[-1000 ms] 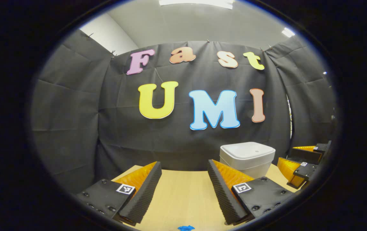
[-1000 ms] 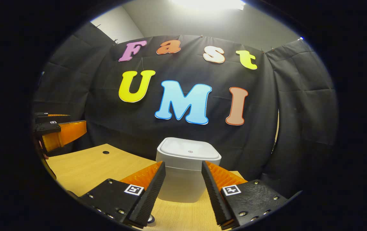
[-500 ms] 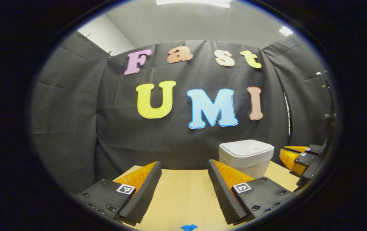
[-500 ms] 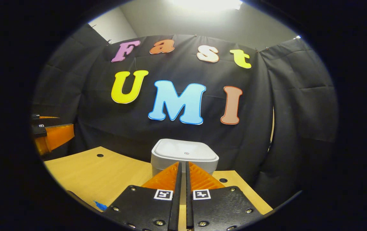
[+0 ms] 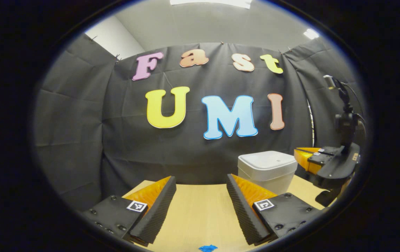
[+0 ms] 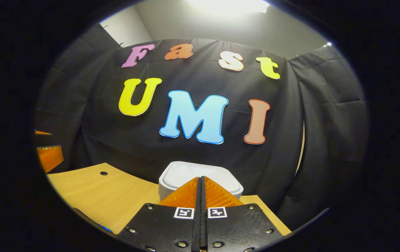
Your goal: Press the lid of the desktop garbage bin to open it, pick up the crumpled paper on the desktop and throw it into the bin, then pick up the pop can on the desktop and drop it into the bin, and finally close the garbage bin lid.
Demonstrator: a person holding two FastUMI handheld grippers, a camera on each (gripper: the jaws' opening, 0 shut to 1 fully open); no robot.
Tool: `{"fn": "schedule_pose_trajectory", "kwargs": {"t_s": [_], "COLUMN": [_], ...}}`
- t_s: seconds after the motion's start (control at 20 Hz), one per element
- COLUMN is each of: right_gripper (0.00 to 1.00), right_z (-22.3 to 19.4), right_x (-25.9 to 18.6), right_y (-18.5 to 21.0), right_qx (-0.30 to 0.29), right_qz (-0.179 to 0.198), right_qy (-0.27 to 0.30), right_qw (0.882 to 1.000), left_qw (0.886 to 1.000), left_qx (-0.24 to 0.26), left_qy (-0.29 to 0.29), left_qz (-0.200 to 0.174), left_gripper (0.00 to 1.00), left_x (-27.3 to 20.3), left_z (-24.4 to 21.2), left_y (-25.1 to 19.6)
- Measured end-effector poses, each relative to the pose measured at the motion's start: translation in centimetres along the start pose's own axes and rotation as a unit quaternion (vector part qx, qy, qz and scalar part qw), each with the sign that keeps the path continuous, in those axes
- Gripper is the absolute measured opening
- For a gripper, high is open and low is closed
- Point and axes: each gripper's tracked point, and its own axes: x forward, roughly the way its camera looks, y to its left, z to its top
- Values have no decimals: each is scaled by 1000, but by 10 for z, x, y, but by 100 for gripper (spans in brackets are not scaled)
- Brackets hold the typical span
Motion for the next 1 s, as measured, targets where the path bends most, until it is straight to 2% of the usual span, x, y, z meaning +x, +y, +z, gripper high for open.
{"fn": "schedule_pose_trajectory", "kwargs": {"t_s": [0.1, 0.2, 0.45, 0.8, 1.0], "right_gripper": [0, 0, 0, 1, 1], "right_z": [-6, -14, -42, -53, -52], "right_x": [22, 40, 60, 63, 63], "right_y": [-4, 3, -1, -4, -3], "right_qx": [5, 21, 35, 47, 17], "right_qz": [3, 25, 26, 45, 30], "right_qy": [17, 35, 93, 117, 107], "right_qw": [1000, 999, 995, 991, 994], "left_qw": [1000, 1000, 1000, 999, 999], "left_qx": [-6, -10, -13, -16, -15], "left_qy": [4, 7, 14, 17, 15], "left_qz": [-1, 3, 16, 22, 29], "left_gripper": [96, 96, 96, 96, 96], "left_x": [2, 2, 3, 6, 2], "left_z": [-5, -7, -14, -17, -15], "left_y": [2, 4, 14, 13, 12]}}
